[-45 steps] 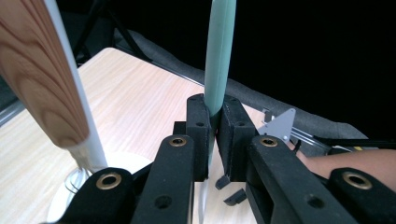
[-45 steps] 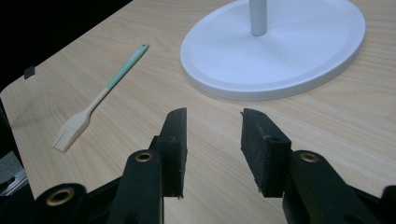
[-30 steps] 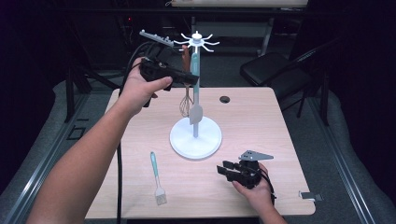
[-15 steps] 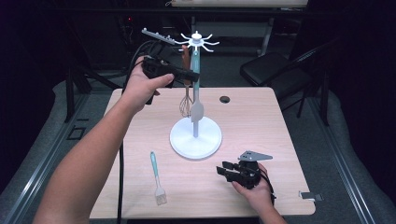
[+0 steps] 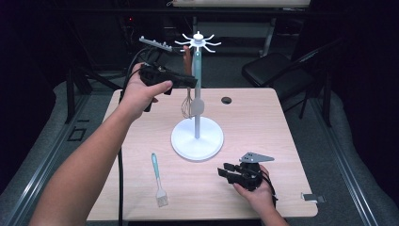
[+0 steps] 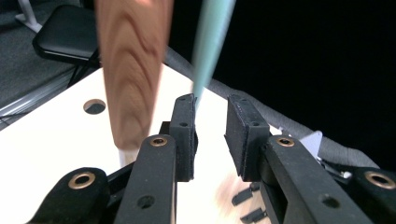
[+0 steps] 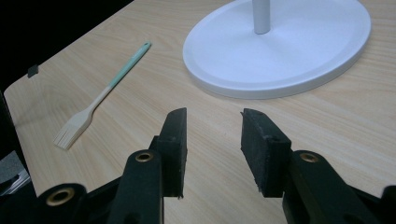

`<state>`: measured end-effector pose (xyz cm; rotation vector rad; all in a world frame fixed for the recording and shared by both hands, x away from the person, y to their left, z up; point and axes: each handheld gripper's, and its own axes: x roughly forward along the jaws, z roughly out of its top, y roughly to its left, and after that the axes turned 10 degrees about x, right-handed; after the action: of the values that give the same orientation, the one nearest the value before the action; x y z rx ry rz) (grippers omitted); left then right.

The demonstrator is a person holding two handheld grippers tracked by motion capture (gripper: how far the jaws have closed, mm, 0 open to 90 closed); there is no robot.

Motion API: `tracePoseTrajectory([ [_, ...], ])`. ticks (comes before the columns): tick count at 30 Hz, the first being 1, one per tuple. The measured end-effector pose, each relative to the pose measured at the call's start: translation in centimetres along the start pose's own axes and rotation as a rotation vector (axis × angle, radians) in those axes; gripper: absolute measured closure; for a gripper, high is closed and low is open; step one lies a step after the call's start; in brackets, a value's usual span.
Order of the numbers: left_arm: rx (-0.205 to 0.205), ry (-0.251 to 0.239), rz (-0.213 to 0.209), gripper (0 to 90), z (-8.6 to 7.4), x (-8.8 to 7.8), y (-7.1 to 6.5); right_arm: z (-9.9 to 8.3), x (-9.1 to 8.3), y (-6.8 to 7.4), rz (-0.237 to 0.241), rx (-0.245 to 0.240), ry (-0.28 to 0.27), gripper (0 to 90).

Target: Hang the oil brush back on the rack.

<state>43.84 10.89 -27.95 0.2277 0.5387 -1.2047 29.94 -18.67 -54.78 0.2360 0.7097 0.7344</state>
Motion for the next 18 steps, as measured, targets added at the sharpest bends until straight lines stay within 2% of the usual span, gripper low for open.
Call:
tracePoseTrajectory([
  [6, 0.040, 0.032, 0.010, 73.0, -1.6, -0.3, -1.8, -0.1, 0.1, 0.1, -0.005, -0.004, 0.002, 61.1],
  [9, 0.037, 0.037, 0.005, 72.3, -3.1, -0.2, -2.5, -0.1, 0.1, 0.1, -0.013, -0.006, 0.004, 61.1],
  [12, 0.024, 0.054, -0.003, 72.0, -5.3, 0.2, -3.0, 0.1, 0.0, 0.0, -0.015, -0.012, 0.004, 60.8],
  [14, 0.021, 0.084, 0.016, 71.5, -7.1, 0.6, -3.1, 0.2, -0.2, 0.0, -0.022, -0.016, 0.001, 60.4],
  [18, -0.012, 0.125, 0.034, 71.8, -10.8, 1.5, -2.8, 0.2, -0.2, 0.1, -0.034, -0.019, -0.001, 61.0],
])
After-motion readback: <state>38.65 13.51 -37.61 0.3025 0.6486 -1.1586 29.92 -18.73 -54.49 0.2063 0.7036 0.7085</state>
